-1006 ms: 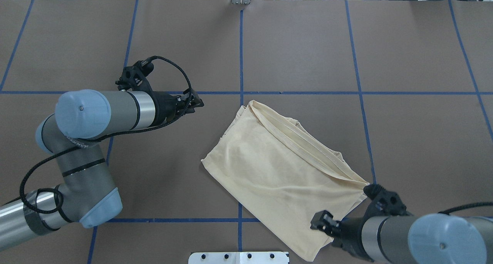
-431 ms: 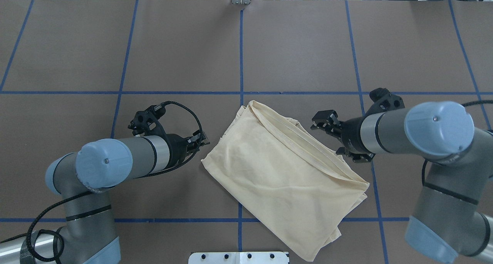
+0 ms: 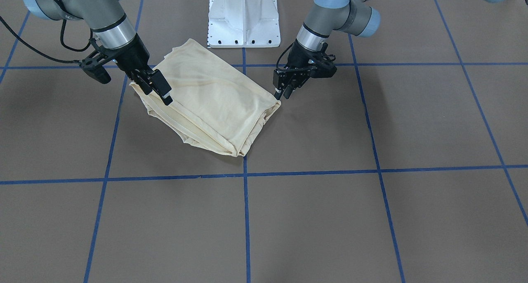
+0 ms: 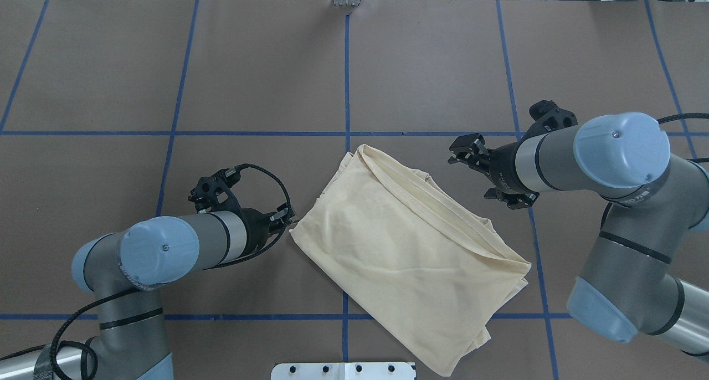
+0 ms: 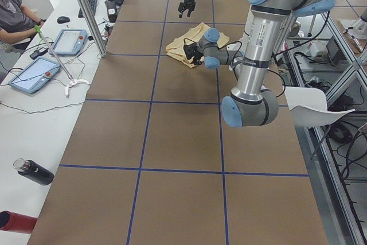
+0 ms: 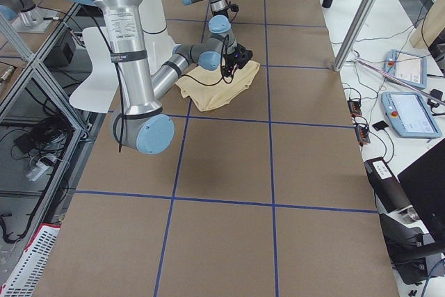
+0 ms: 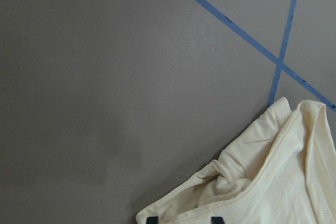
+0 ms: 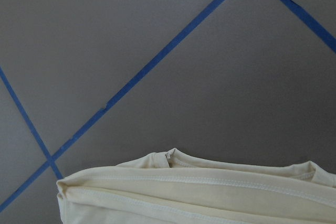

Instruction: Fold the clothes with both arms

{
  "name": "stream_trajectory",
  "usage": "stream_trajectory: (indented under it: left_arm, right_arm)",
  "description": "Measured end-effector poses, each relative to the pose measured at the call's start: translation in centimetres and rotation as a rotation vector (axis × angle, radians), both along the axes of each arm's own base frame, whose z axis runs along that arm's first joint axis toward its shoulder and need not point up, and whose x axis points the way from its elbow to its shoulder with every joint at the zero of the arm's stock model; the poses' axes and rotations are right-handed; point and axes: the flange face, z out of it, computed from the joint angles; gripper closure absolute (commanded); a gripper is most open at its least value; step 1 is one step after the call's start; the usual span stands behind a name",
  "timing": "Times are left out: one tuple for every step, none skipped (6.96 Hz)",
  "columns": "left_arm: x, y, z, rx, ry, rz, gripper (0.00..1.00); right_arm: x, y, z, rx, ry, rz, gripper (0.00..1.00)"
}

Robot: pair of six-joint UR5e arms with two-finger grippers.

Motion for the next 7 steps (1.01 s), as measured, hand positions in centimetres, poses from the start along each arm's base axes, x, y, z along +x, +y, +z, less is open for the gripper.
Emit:
stream_trajectory:
  left_arm:
    - [0.5,0.1,0.3,-0.003,-0.008,0.004,0.49]
    - [1.0,0.2,0.7,-0.006,-0.017,0.009,0.49]
    - [1.3,0.3,1.1,-0.007,-0.025,0.012,0.49]
    - [1.6,0.3,1.3,-0.008,-0.030,0.015,0.49]
    - [1.9,0.4,1.4,-0.009,-0.035,0.017,0.49]
    - [2.4,0.5,1.6,-0.010,-0.040,0.021,0.49]
    - [3.0,0.6,1.6,-0.012,-0.044,0.025,0.49]
  right_arm:
    - [-0.2,-0.2,0.2,0.000,0.003,0.000,0.00]
    - [-0.3,-0.3,0.2,0.000,0.004,-0.001,0.00]
    - [-0.4,-0.4,0.2,0.000,0.004,-0.001,0.00]
    - [-0.4,-0.4,0.2,-0.001,0.006,-0.002,0.00]
    - [-0.5,-0.4,0.3,-0.002,0.007,-0.002,0.00]
    - [-0.5,-0.4,0.3,-0.002,0.008,-0.002,0.00]
    - [-0.5,-0.4,0.3,-0.003,0.008,-0.001,0.00]
